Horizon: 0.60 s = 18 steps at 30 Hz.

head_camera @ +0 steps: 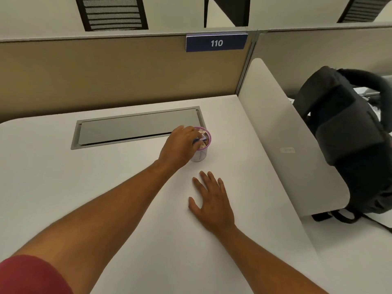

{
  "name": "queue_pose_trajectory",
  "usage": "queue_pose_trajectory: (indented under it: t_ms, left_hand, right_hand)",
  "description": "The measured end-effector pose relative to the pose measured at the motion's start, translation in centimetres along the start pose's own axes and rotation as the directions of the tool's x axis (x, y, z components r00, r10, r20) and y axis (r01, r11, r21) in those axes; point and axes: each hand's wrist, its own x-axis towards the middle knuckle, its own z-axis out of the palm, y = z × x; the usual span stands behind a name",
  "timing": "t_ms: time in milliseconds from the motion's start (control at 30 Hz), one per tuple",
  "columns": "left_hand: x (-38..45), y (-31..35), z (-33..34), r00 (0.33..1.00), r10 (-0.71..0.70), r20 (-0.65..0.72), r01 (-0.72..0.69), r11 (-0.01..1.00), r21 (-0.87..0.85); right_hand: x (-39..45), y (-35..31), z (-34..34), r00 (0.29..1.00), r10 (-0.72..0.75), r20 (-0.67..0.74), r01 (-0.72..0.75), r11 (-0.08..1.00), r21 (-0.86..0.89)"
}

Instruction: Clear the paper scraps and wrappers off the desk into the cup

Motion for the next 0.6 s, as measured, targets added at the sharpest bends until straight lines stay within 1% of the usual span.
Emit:
queue_pose_trajectory:
  t_ms: [67,167,333,500,533,600]
  left_hand:
    - [-0.1,-0.3,0.2,0.999,0.032,0.003,-0.032,0.999,0.041]
    - [-0.3,-0.7,0.2,0.999,0.034,-0.002,-0.034,0.997,0.067]
    - [-0.4,-0.6,-0.1,0.995,-0.002,0.101,-0.012,0.99,0.139]
    - [-0.8,0.3,-1.4,0.991,0.091,0.097,-0.105,0.982,0.156]
    - [-1.1,0.6,-2.0,0.99,0.098,0.097,-0.111,0.984,0.14]
    - [-1.8,1.1,-3.0,0.996,0.073,0.048,-0.077,0.992,0.095]
  right_hand:
    - [0.0,0.0,0.1,1.0,-0.001,-0.002,0.001,1.0,0.002]
    - [0.1,0.1,0.2,1.0,-0.001,0.0,0.001,1.0,-0.006]
    - [0.1,-0.1,0.0,1.0,-0.002,-0.005,0.002,1.0,0.007]
    - [0.0,-0.2,-0.1,1.0,-0.013,0.006,0.013,1.0,-0.011]
    - [0.0,-0.4,-0.5,1.0,-0.01,0.01,0.01,1.0,-0.007]
    - [0.1,-0.6,-0.7,1.0,-0.015,0.004,0.015,1.0,0.004]
